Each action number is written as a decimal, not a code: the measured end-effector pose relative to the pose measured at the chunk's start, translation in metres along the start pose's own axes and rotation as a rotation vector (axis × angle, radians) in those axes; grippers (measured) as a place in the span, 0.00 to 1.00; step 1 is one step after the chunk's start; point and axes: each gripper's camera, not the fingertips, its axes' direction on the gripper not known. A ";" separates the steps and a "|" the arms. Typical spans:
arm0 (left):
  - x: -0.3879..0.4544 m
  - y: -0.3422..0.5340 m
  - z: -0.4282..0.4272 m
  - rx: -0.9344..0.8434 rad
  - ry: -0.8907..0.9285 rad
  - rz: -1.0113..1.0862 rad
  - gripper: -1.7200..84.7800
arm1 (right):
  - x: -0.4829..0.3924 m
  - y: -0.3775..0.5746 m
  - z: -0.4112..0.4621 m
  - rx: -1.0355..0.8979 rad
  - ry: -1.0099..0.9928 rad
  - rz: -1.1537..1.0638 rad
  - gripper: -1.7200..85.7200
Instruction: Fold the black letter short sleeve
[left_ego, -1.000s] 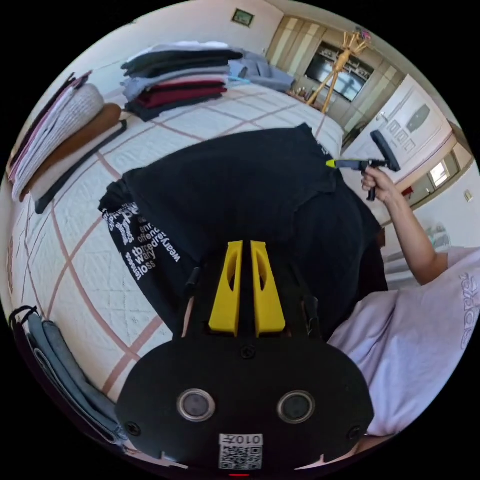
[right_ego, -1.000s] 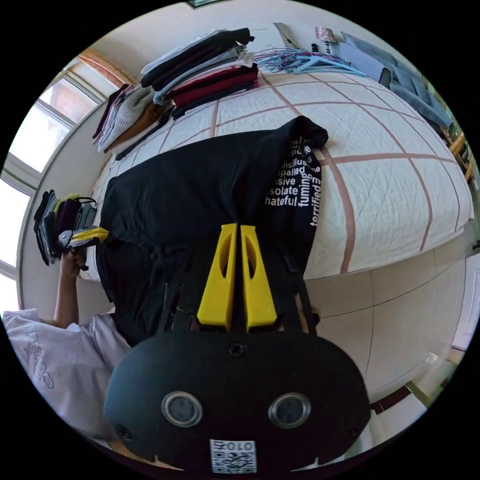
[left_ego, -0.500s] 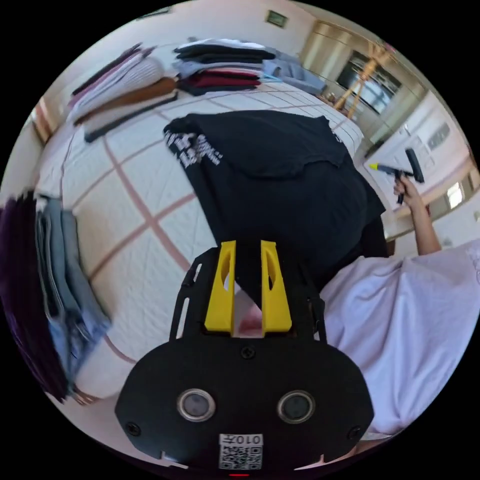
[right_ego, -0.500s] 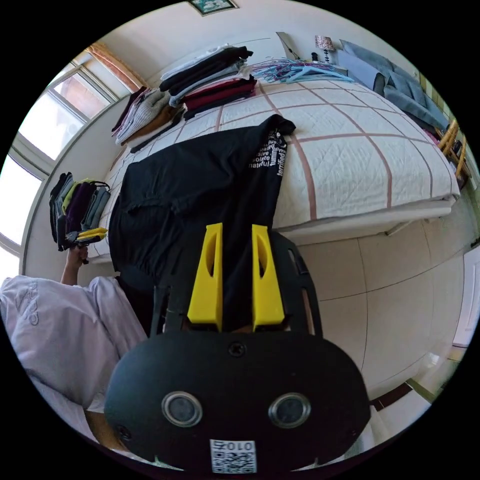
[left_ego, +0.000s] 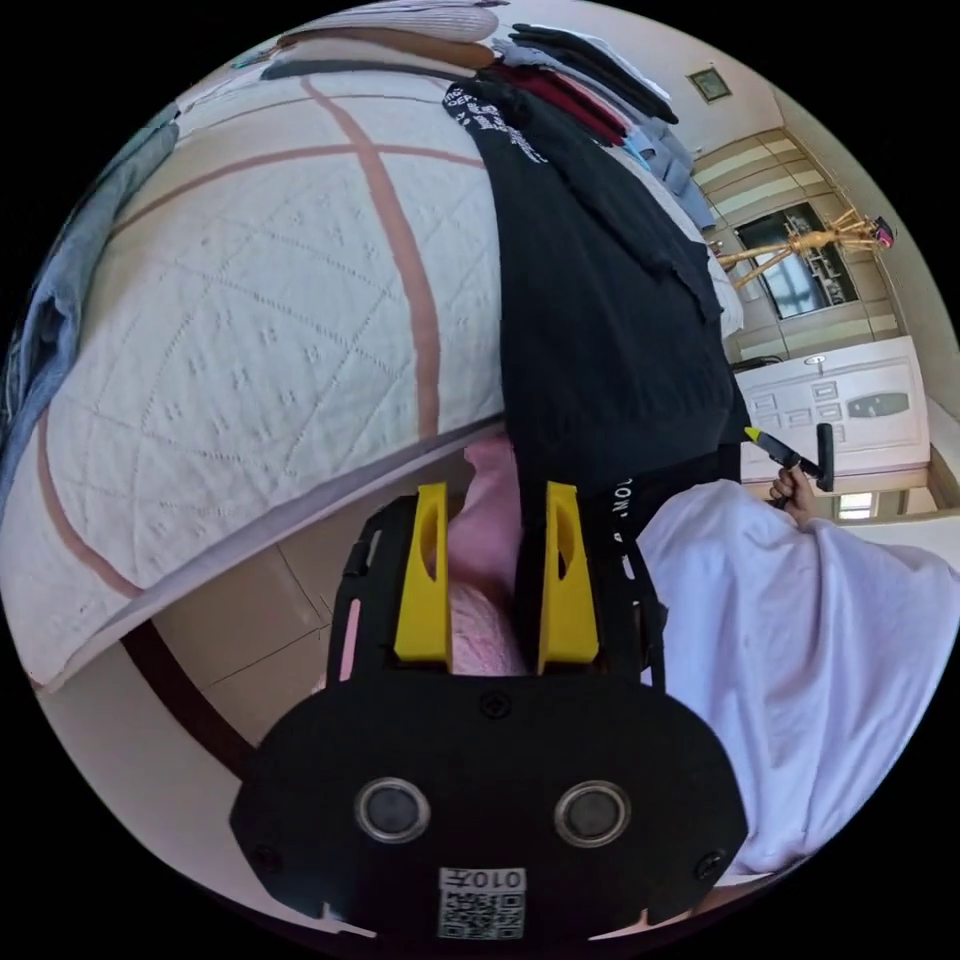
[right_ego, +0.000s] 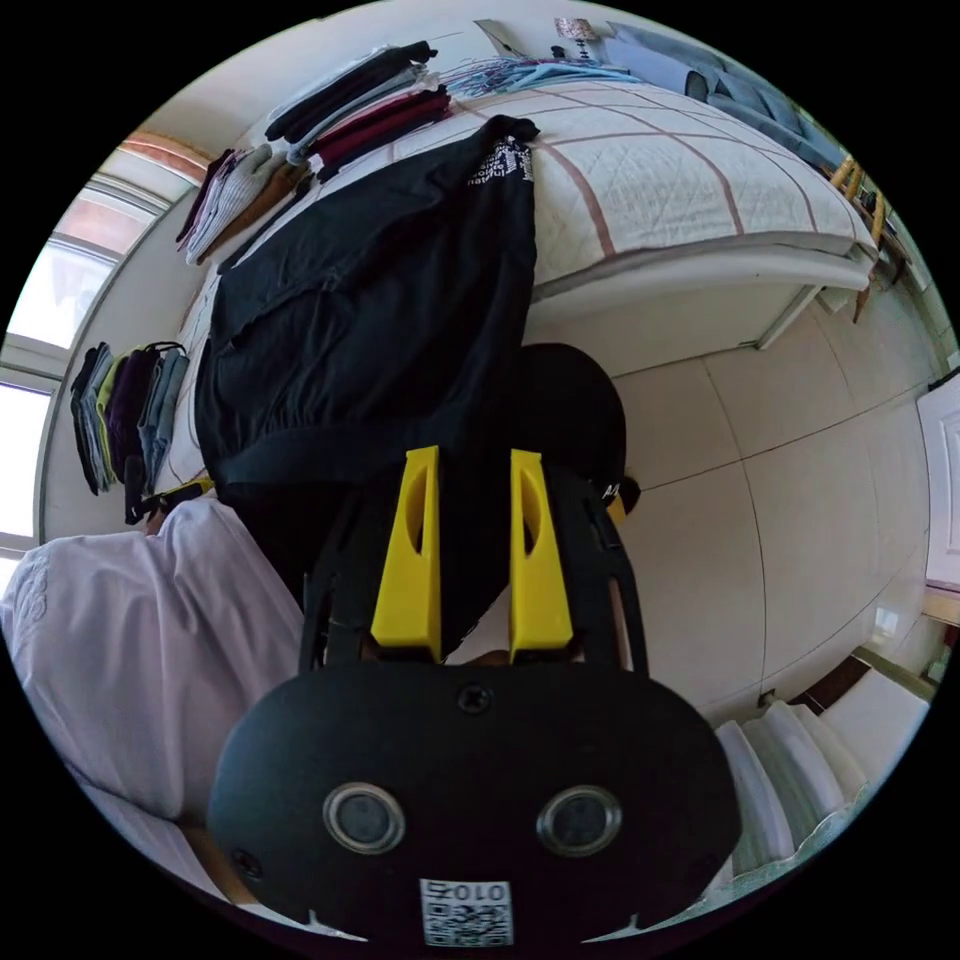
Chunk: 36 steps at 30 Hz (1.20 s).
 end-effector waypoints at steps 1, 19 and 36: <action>-0.002 -0.001 -0.001 0.007 0.030 0.005 0.15 | 0.001 -0.001 0.000 0.002 -0.002 -0.005 0.12; -0.018 -0.015 -0.055 0.069 0.485 0.227 0.02 | 0.068 -0.009 -0.033 0.005 -0.311 -0.117 0.05; -0.059 -0.265 -0.100 0.268 0.478 -0.049 0.03 | 0.131 -0.292 -0.047 -0.023 -0.485 -0.001 0.06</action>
